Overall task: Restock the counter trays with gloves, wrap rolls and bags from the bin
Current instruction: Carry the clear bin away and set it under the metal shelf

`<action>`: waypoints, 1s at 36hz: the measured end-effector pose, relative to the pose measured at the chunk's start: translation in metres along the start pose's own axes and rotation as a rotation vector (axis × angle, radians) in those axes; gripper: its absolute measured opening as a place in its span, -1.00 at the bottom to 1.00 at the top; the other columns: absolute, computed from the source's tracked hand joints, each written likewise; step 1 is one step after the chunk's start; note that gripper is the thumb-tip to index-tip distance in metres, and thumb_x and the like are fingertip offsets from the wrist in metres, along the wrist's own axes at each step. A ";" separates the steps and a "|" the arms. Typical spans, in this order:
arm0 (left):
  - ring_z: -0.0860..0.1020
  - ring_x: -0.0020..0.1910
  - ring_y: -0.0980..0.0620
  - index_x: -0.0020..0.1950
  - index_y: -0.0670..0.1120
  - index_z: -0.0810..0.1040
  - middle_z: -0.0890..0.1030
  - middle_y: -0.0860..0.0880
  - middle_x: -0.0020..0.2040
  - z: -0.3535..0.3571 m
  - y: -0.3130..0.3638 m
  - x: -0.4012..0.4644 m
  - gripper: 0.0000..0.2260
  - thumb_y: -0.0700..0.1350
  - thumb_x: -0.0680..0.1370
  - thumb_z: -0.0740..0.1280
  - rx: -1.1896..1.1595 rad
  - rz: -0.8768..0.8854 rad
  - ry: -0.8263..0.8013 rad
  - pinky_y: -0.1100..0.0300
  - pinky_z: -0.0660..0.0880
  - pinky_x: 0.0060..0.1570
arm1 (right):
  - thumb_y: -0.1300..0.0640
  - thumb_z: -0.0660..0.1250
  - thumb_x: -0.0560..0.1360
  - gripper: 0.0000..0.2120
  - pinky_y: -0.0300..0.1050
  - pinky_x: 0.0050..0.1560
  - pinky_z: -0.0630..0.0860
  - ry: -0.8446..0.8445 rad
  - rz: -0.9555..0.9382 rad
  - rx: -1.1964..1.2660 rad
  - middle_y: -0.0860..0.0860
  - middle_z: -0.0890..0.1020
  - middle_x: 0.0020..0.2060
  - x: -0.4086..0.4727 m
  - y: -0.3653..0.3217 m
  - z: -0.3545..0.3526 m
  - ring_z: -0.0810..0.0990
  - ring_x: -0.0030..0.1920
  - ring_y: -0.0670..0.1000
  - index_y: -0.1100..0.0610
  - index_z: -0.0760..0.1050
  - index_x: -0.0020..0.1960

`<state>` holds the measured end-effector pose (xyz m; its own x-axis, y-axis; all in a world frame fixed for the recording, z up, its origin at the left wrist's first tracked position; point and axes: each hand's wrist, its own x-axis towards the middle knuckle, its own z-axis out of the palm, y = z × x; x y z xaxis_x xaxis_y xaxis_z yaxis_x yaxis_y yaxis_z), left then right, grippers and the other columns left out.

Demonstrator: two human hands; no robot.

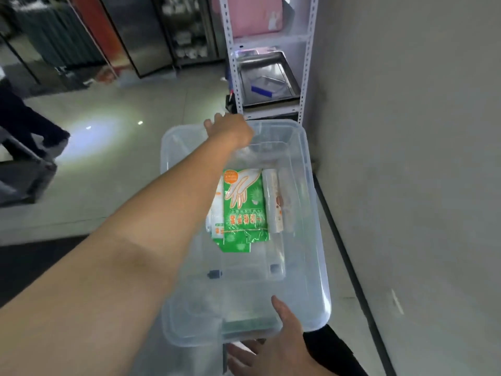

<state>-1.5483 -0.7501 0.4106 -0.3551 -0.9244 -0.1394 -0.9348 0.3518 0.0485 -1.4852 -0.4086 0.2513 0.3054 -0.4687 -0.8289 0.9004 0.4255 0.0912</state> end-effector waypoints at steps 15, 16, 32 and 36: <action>0.43 0.35 -0.23 0.34 -0.03 0.49 0.49 -0.17 0.37 -0.027 -0.188 0.230 -0.41 0.29 0.45 0.15 -0.352 -0.484 0.094 -0.05 0.33 0.39 | -0.18 0.46 0.30 -0.34 -0.03 -0.19 0.43 0.159 0.043 -0.307 0.15 0.56 -0.07 0.111 -0.244 0.198 0.53 -0.15 0.17 0.17 0.46 0.28; 0.45 0.33 -0.23 0.34 -0.07 0.50 0.51 -0.17 0.34 -0.030 -0.209 0.236 -0.43 0.29 0.51 0.20 -0.378 -0.540 0.095 -0.02 0.35 0.35 | -0.19 0.44 0.34 -0.36 0.00 -0.12 0.44 0.172 0.020 -0.327 0.13 0.56 0.02 0.122 -0.263 0.210 0.55 -0.07 0.17 0.12 0.43 0.30; 0.34 -0.30 -0.10 -0.27 -0.14 0.35 0.33 -0.12 -0.27 0.117 -0.510 0.260 -0.78 -0.29 0.58 0.14 -1.177 -1.374 -0.213 -0.01 0.41 -0.03 | 0.00 0.38 0.44 -0.87 -0.14 -0.32 0.49 0.245 -0.354 -0.951 0.08 0.66 -0.38 0.337 -0.423 0.517 0.59 -0.29 0.08 0.04 0.59 -0.19; 0.36 -0.20 -0.07 -0.25 -0.14 0.36 0.33 -0.11 -0.23 0.140 -0.547 0.298 -0.75 -0.29 0.62 0.09 -1.284 -1.411 -0.402 -0.13 0.35 0.02 | -0.04 0.40 0.42 -0.78 -0.11 -0.29 0.41 0.379 -0.345 -1.051 0.10 0.55 -0.23 0.373 -0.449 0.591 0.49 -0.25 0.11 0.12 0.54 -0.11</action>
<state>-1.1425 -1.1969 0.2040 0.3783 -0.2538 -0.8902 -0.0154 -0.9633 0.2681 -1.5917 -1.2323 0.2274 -0.1769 -0.4992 -0.8482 0.1641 0.8348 -0.5256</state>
